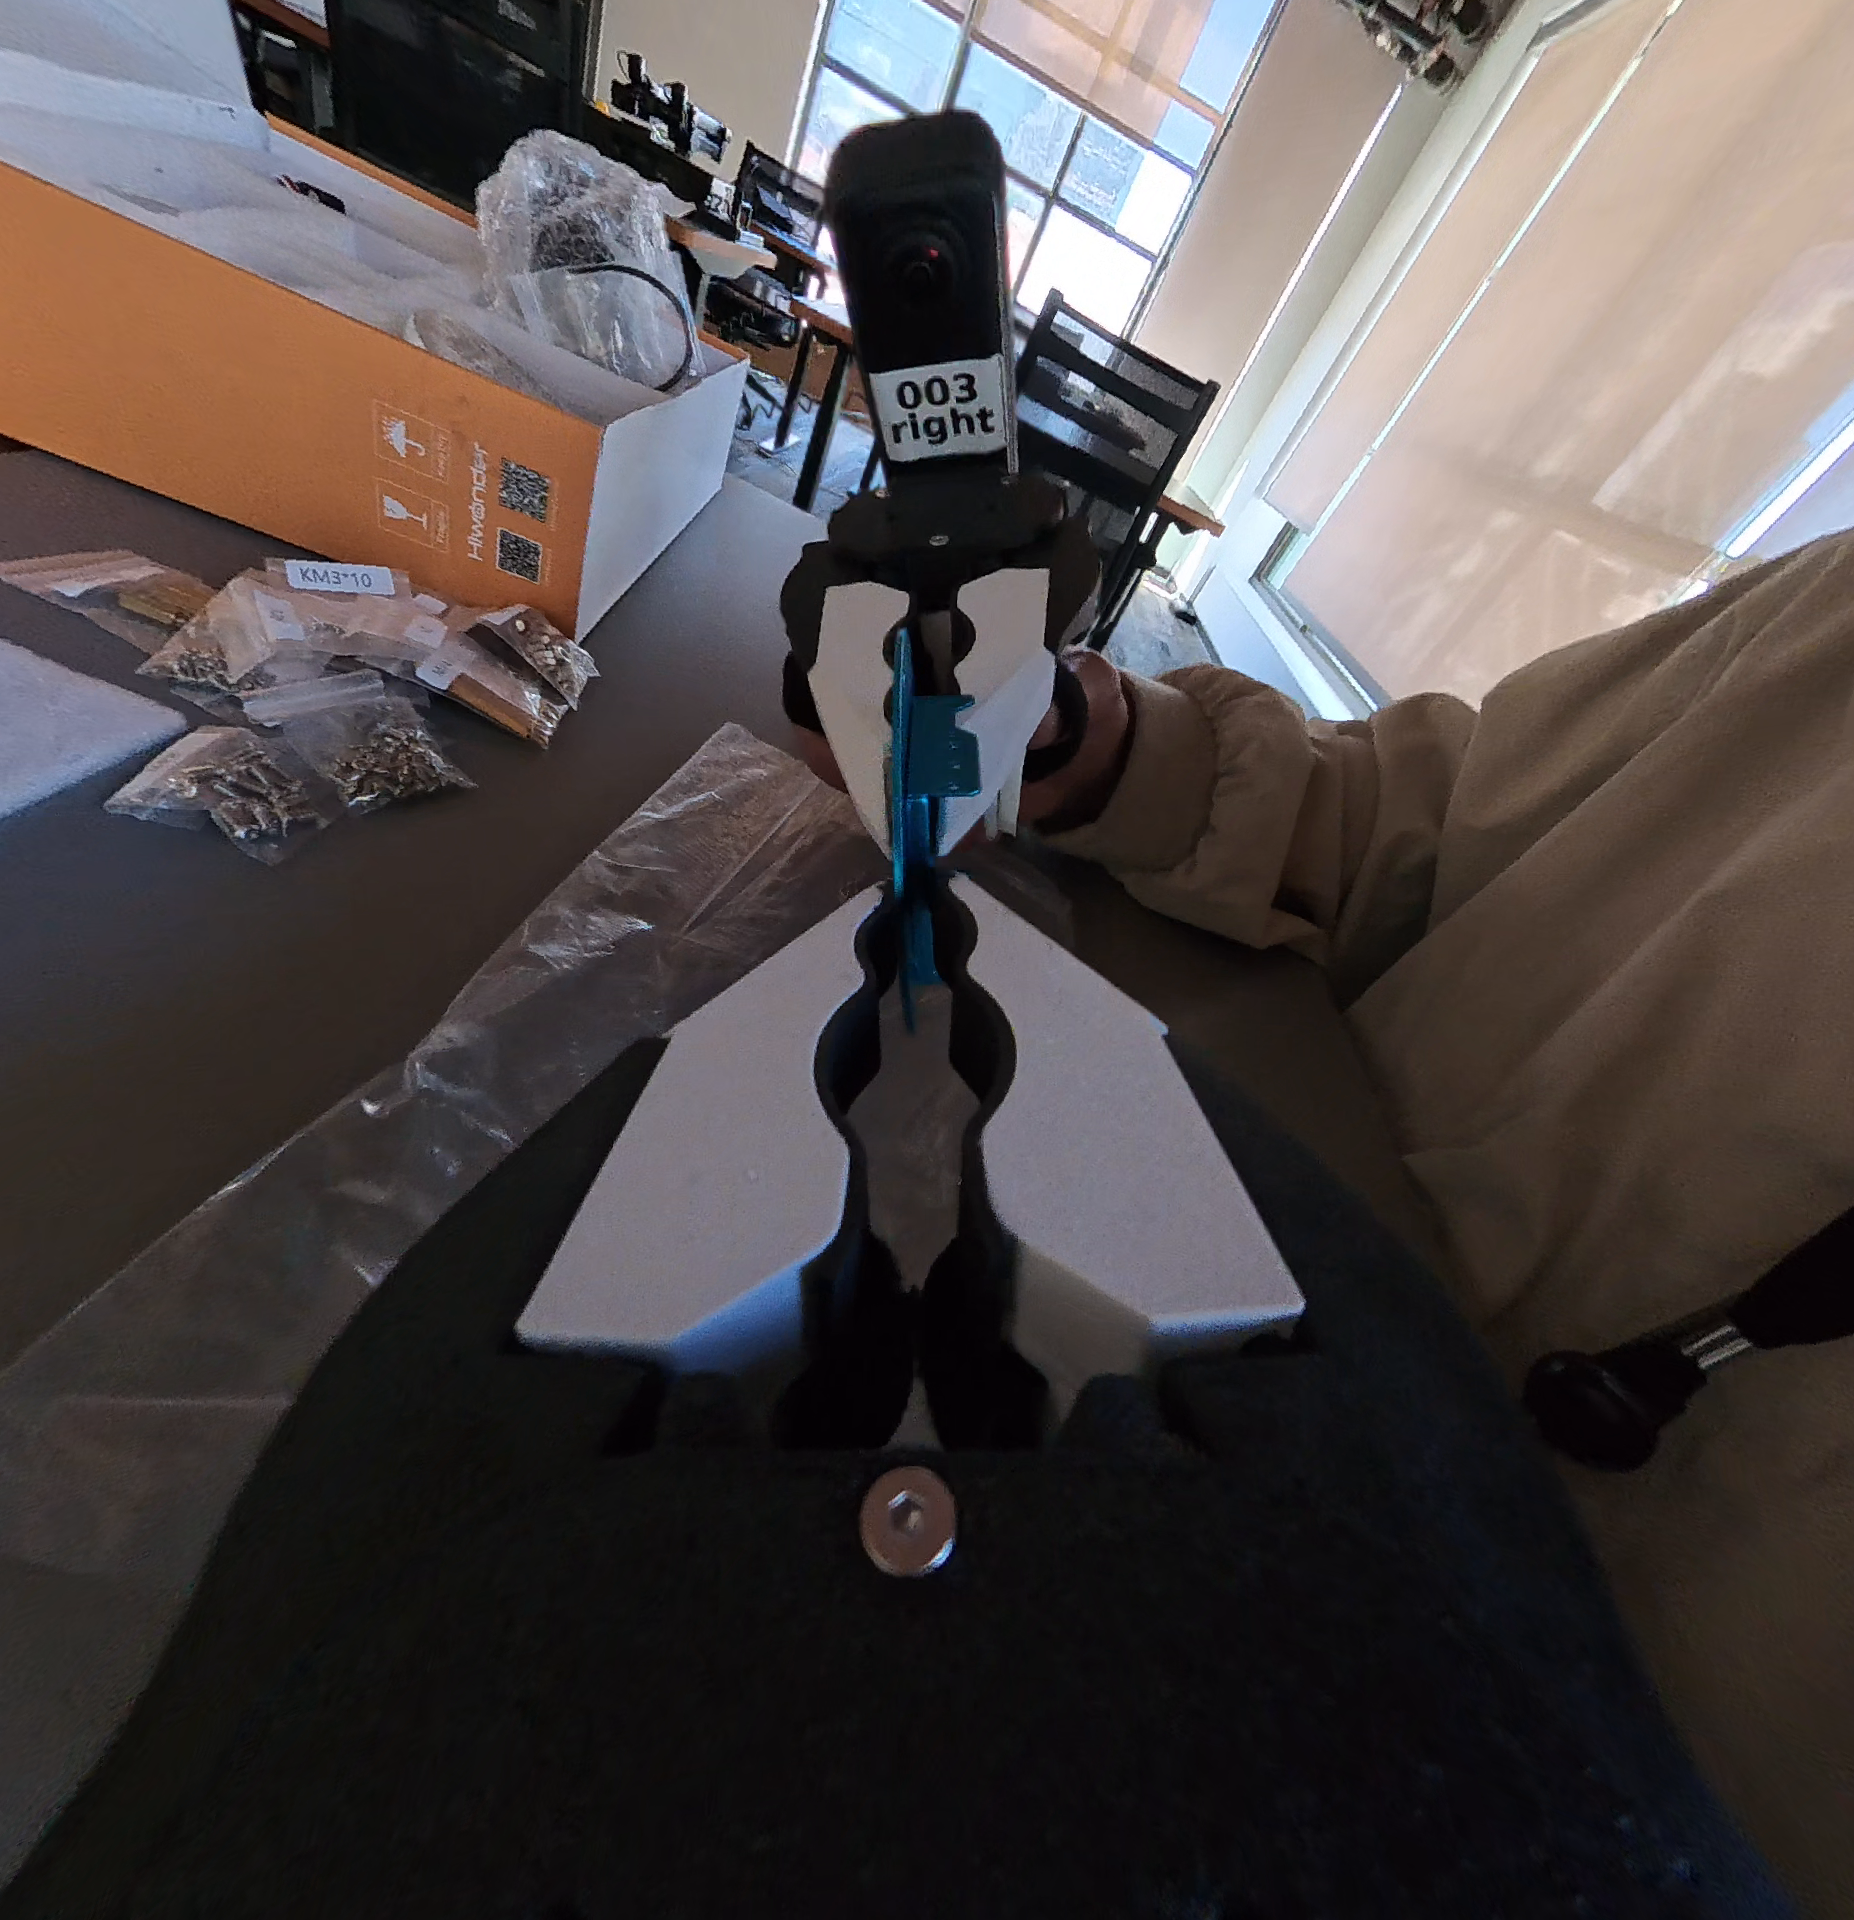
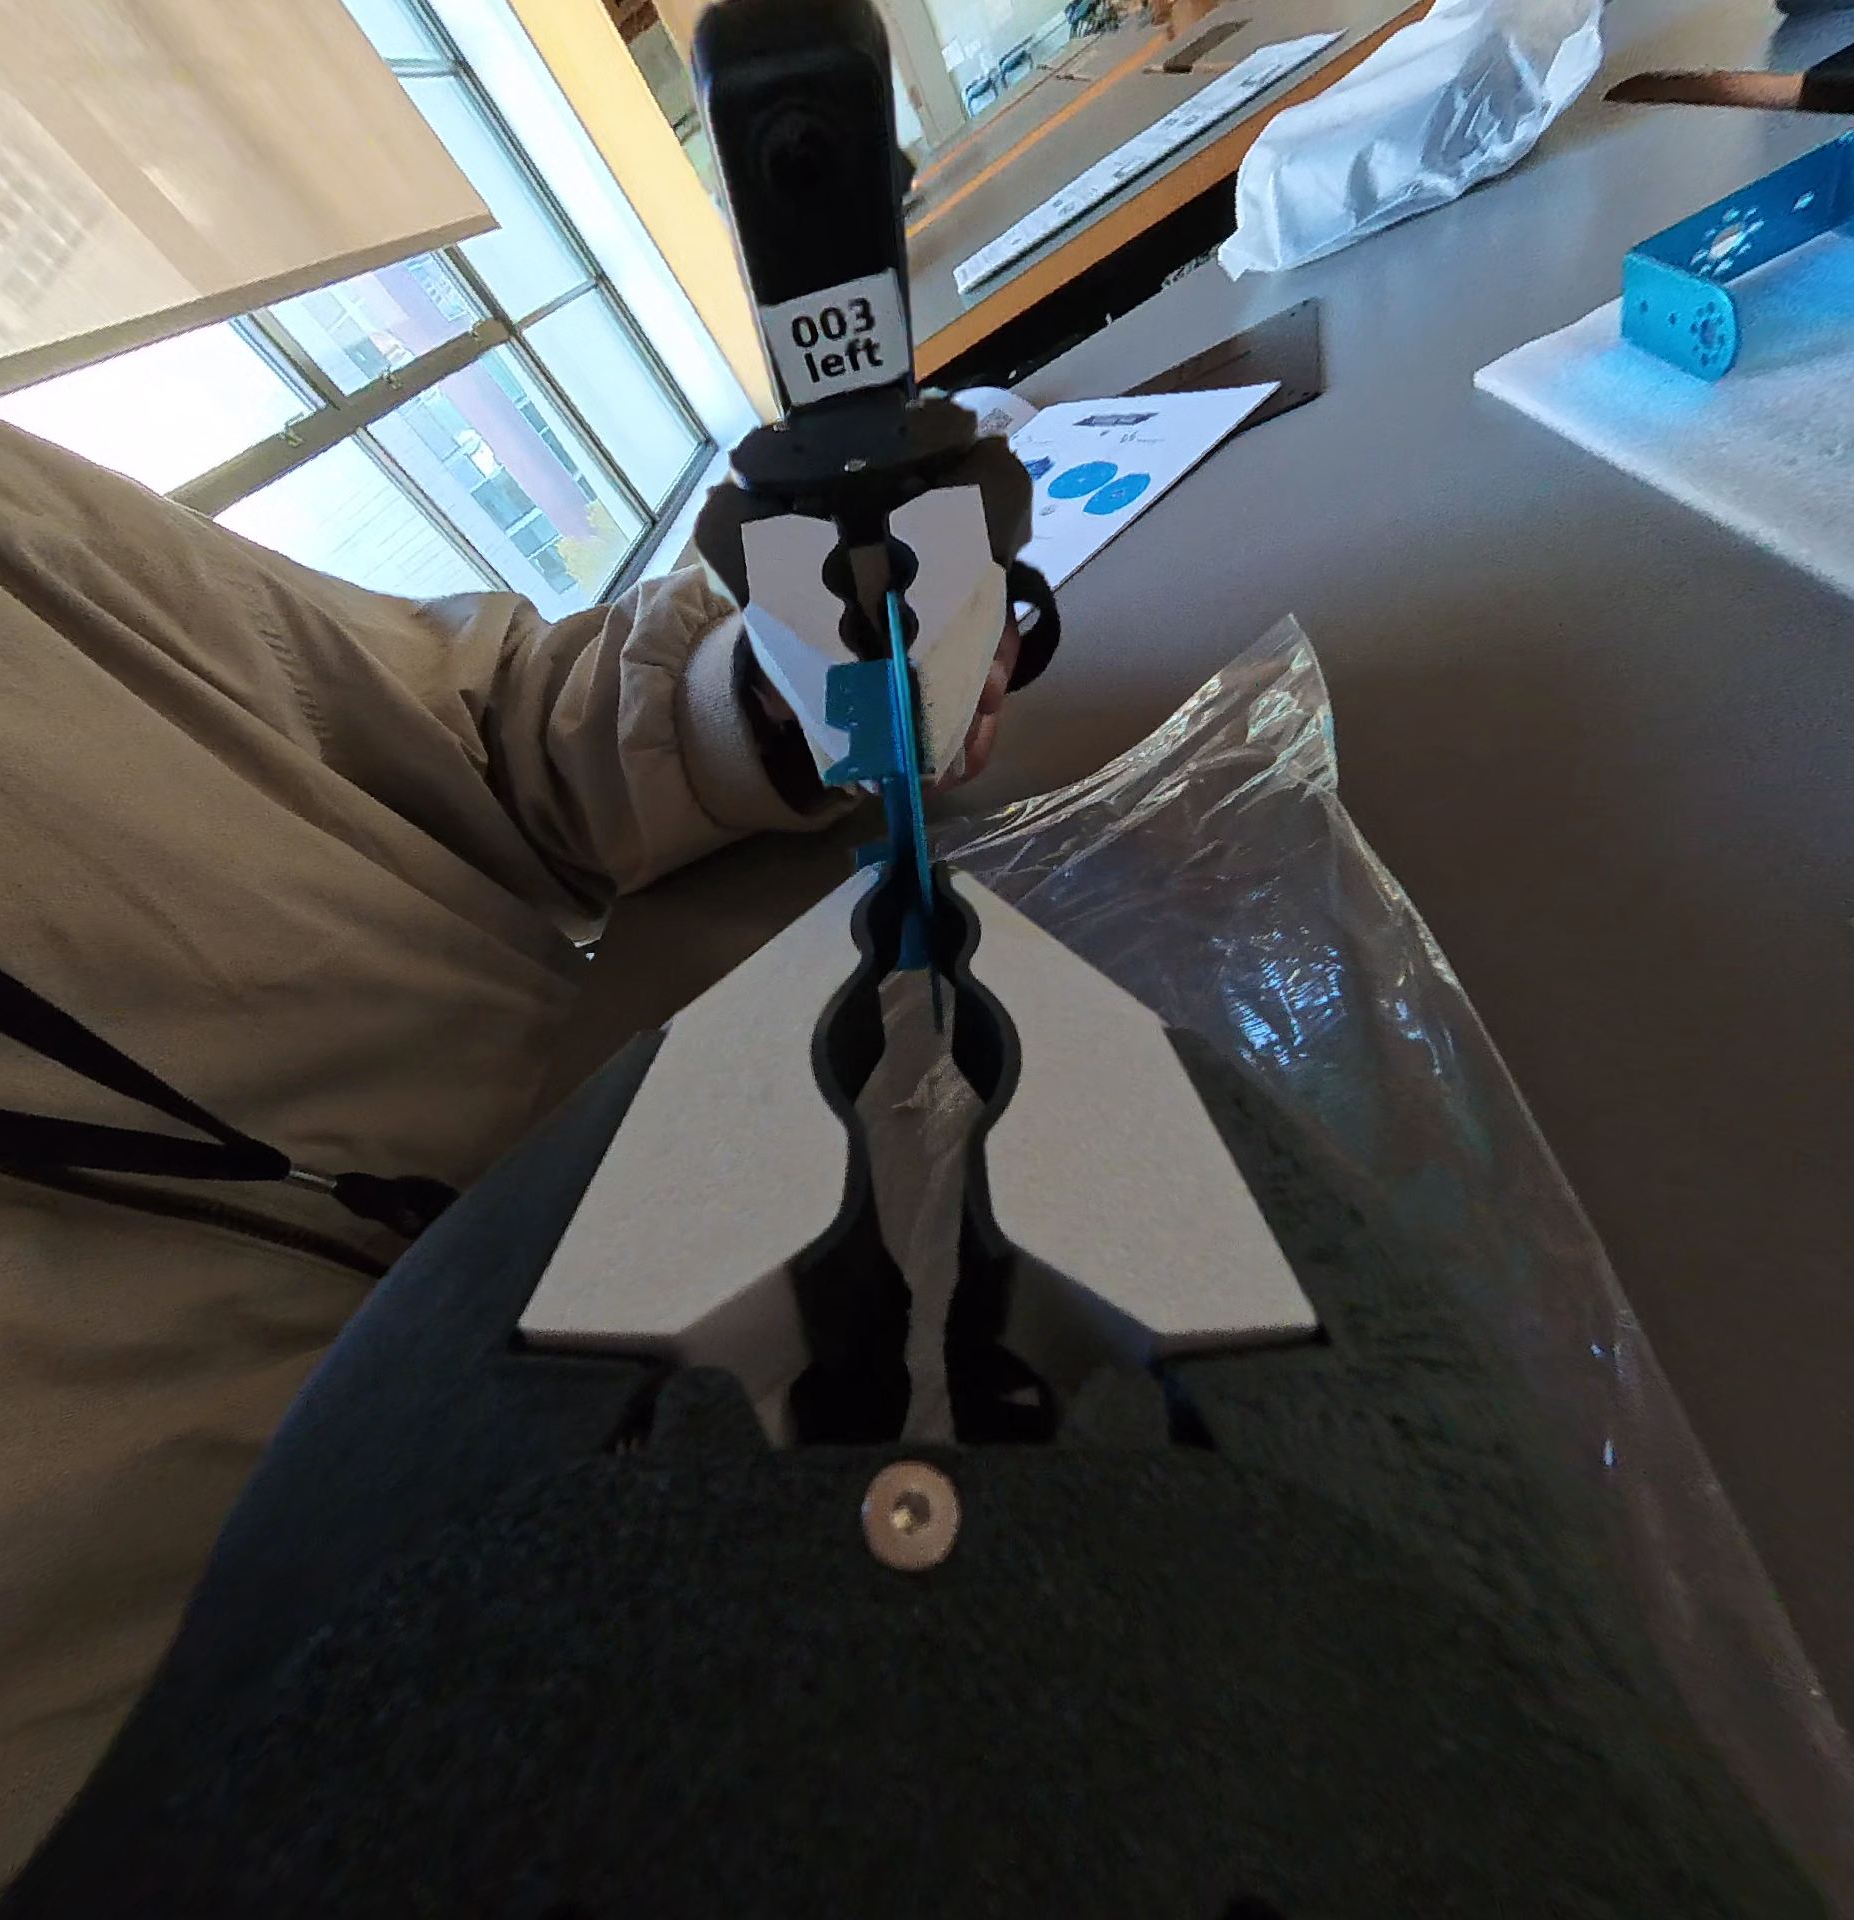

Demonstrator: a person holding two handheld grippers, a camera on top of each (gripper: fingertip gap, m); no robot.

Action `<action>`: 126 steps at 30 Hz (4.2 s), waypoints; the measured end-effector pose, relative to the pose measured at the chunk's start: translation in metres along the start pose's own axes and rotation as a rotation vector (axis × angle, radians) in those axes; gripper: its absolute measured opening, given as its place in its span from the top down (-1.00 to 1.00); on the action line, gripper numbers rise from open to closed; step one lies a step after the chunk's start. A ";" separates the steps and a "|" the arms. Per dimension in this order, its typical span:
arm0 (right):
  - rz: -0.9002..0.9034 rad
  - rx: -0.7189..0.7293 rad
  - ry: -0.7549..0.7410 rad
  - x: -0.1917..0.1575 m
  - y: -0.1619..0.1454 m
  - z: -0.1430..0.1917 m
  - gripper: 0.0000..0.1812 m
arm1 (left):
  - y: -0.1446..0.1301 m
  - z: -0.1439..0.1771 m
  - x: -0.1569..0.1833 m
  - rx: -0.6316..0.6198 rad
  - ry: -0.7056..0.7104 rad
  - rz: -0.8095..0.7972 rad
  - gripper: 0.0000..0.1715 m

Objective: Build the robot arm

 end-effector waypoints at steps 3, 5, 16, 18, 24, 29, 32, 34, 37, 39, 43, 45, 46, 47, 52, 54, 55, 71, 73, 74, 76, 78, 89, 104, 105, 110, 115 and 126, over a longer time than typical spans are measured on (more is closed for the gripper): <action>-0.019 0.054 0.002 0.002 0.004 0.001 0.95 | 0.001 0.000 -0.002 0.026 0.006 0.046 0.96; -0.040 0.106 0.014 0.003 0.010 0.002 0.87 | 0.000 -0.001 -0.003 0.037 0.002 0.093 0.96; -0.035 0.163 -0.002 0.004 0.017 0.005 0.92 | -0.004 -0.005 -0.004 0.052 0.007 0.167 0.96; -0.026 0.159 -0.014 0.004 0.017 0.005 0.95 | -0.004 -0.005 -0.005 0.059 0.007 0.180 0.96; 0.020 0.139 -0.031 0.002 0.017 0.006 0.95 | -0.004 -0.006 -0.003 0.054 0.015 0.138 0.96; 0.016 0.144 -0.018 0.000 0.019 0.007 0.95 | -0.002 -0.006 -0.002 0.058 0.017 0.107 0.94; 0.049 0.156 -0.038 0.001 0.022 0.009 0.96 | 0.000 -0.004 -0.003 0.066 0.030 0.078 0.84; 0.157 0.173 -0.077 -0.003 0.029 0.015 0.96 | 0.004 0.000 -0.008 0.086 0.056 0.066 0.75; 0.513 0.078 -0.256 -0.005 0.034 0.021 0.96 | 0.005 0.006 -0.014 0.080 0.112 0.018 0.73; 0.739 0.007 -0.365 -0.008 0.035 0.023 0.96 | 0.005 0.008 -0.016 0.069 0.138 -0.014 0.73; 0.897 -0.038 -0.423 -0.014 0.033 0.019 0.96 | 0.003 0.008 -0.017 0.052 0.169 -0.055 0.73; 1.001 -0.079 -0.459 -0.014 0.029 0.015 0.96 | 0.002 0.008 -0.017 0.036 0.185 -0.087 0.73; 1.030 -0.109 -0.461 -0.014 0.025 0.012 0.96 | 0.001 0.008 -0.017 0.029 0.192 -0.106 0.73; 1.013 -0.123 -0.451 -0.013 0.021 0.009 0.96 | 0.001 0.008 -0.017 0.021 0.197 -0.120 0.73; 0.781 -0.087 -0.376 -0.006 0.014 0.002 0.96 | 0.002 0.010 -0.016 0.016 0.197 -0.147 0.72; 0.532 0.011 -0.291 -0.005 0.017 0.001 0.96 | 0.001 0.011 -0.016 0.011 0.186 -0.141 0.67; 0.411 0.055 -0.257 -0.003 0.020 0.002 0.96 | 0.001 0.010 -0.016 0.014 0.179 -0.139 0.65; -0.379 0.203 -0.040 0.012 0.015 0.000 0.95 | -0.001 0.004 -0.008 0.087 0.013 0.232 0.93; -0.391 0.206 -0.029 0.011 0.015 0.000 0.95 | -0.001 0.004 -0.007 0.091 -0.004 0.260 0.94; -0.392 0.204 -0.024 0.010 0.015 -0.001 0.96 | -0.001 0.005 -0.006 0.095 -0.018 0.281 0.95; -0.415 0.205 -0.015 0.009 0.015 -0.001 0.96 | 0.000 0.005 -0.005 0.104 -0.039 0.315 0.96; -0.439 0.209 0.001 0.010 0.014 -0.001 0.95 | 0.000 0.005 -0.005 0.108 -0.044 0.338 0.96; -0.317 0.154 0.005 0.004 0.016 0.001 0.96 | -0.001 0.006 -0.005 0.131 -0.082 0.476 0.94; -0.162 0.181 -0.044 0.002 0.025 0.002 0.66 | 0.002 0.013 -0.013 0.177 0.011 0.574 1.00; -0.131 0.176 -0.055 0.002 0.026 0.003 0.65 | 0.002 0.015 -0.014 0.187 0.016 0.607 1.00; 0.180 0.139 -0.148 0.005 0.030 0.012 0.45 | -0.001 0.023 -0.021 0.211 0.054 0.697 1.00; 0.501 0.018 -0.178 0.001 0.019 0.010 0.45 | -0.007 0.036 -0.030 0.191 0.147 0.677 1.00; 0.499 -0.354 -0.280 0.022 -0.031 0.002 0.72 | -0.017 0.055 -0.040 0.151 0.300 0.684 1.00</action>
Point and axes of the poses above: each gripper's, where its closed fingertips meet, z back along the fingers, y out of its top, x = y × z across the jaws, the point moved 4 cm from there along z, back along the fingers, and after that the axes turned 13 degrees about x, right-handed, at the moved point
